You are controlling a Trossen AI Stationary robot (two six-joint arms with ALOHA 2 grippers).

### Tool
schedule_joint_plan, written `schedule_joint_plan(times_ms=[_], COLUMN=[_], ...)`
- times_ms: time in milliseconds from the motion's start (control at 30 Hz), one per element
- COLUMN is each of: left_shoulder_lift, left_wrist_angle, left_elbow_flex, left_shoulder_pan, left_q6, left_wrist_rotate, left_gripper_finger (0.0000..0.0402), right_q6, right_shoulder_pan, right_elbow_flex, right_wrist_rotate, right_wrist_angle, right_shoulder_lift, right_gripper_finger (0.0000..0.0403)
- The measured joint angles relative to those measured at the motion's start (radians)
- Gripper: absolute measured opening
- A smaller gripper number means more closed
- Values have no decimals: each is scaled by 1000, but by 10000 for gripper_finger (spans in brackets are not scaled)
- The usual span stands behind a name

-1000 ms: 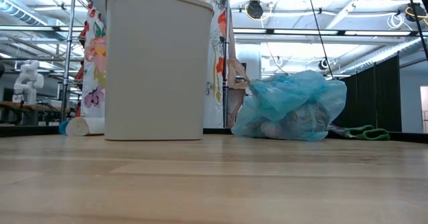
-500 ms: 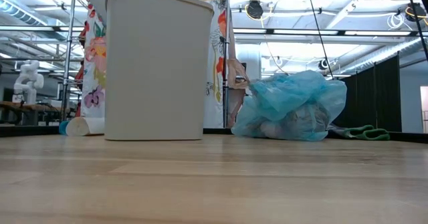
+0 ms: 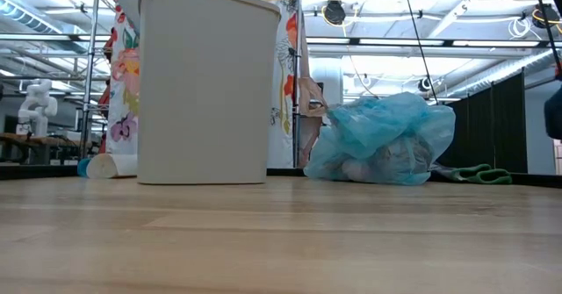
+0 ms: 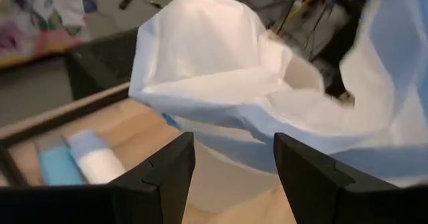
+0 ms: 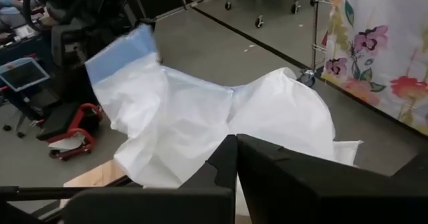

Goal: Place trash/remove bag and relplace
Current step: Put the white trash bag into the white trash bin

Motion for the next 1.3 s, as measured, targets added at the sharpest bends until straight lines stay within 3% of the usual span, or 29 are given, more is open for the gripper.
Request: schedule_joint_plan(times_ms=[100, 167, 300, 467, 700, 800, 967, 1133, 1300], left_shoulder_lift=[13, 16, 40, 59, 175, 224, 259, 271, 315], left_wrist_angle=[-21, -51, -55, 102, 134, 180, 389, 665, 793], left_elbow_flex=[0, 0, -18, -72, -143, -145, -144, -143, -143], left_shoulder_pan=[1, 1, 1, 1, 1, 1, 1, 0, -1], left_q6=[23, -76, -257, -327, -399, -389, -283, -151, -108], left_wrist_rotate=[-23, -28, -150, -141, -107, -114, -122, -130, 49], left_gripper_finger=[206, 206, 206, 206, 202, 165, 24, 5, 3], right_q6=[-28, -44, -84, -153, -261, -303, -383, -458, -495], right_shoulder_pan=[0, 0, 0, 0, 0, 0, 0, -4, -24], right_elbow_flex=[0, 0, 0, 0, 0, 0, 0, 0, 0], right_wrist_rotate=[0, -1, -4, -5, -5, -5, -6, -6, -6], right_wrist_angle=[-5, -8, -29, -85, -123, -129, -146, -208, -245], right_shoulder_lift=[0, 0, 0, 0, 0, 0, 0, 0, 0], right_gripper_finger=[0, 0, 0, 0, 0, 0, 0, 0, 0])
